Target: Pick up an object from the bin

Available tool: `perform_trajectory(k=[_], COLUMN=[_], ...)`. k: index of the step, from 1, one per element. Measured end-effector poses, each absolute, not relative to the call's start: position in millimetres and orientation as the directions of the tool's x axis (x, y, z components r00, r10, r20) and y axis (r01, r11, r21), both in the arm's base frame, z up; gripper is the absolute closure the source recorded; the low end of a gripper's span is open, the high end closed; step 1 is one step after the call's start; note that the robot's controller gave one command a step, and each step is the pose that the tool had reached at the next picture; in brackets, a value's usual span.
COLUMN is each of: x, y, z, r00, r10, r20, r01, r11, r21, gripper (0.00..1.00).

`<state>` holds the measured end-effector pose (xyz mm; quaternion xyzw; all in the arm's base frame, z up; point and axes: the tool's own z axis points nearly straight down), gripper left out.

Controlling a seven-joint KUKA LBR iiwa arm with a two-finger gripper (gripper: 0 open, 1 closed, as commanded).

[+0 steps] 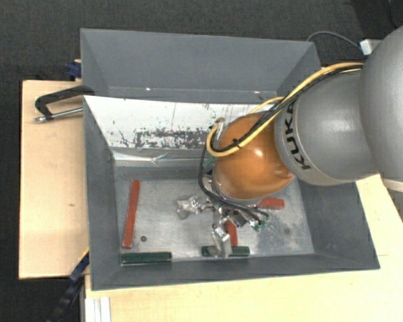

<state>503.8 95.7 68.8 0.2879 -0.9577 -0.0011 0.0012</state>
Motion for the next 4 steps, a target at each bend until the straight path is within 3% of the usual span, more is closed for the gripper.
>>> perform_trajectory(k=[1, 2, 3, 4], x=[500.8, 496.2, 499.1, 504.4], y=[71.6, 71.5, 74.1, 38.9], z=[77.4, 128.9, 138.7, 99.4], r00=[-0.803, -0.825, -0.776, -0.629], r10=[-0.596, -0.566, -0.631, -0.778], r20=[-0.001, 0.001, -0.013, -0.003], r01=[-0.596, -0.566, -0.631, -0.778], r11=[0.803, 0.825, 0.776, 0.629], r21=[0.001, 0.003, -0.007, 0.000], gripper=[0.00, 0.00, 0.00, 0.00])
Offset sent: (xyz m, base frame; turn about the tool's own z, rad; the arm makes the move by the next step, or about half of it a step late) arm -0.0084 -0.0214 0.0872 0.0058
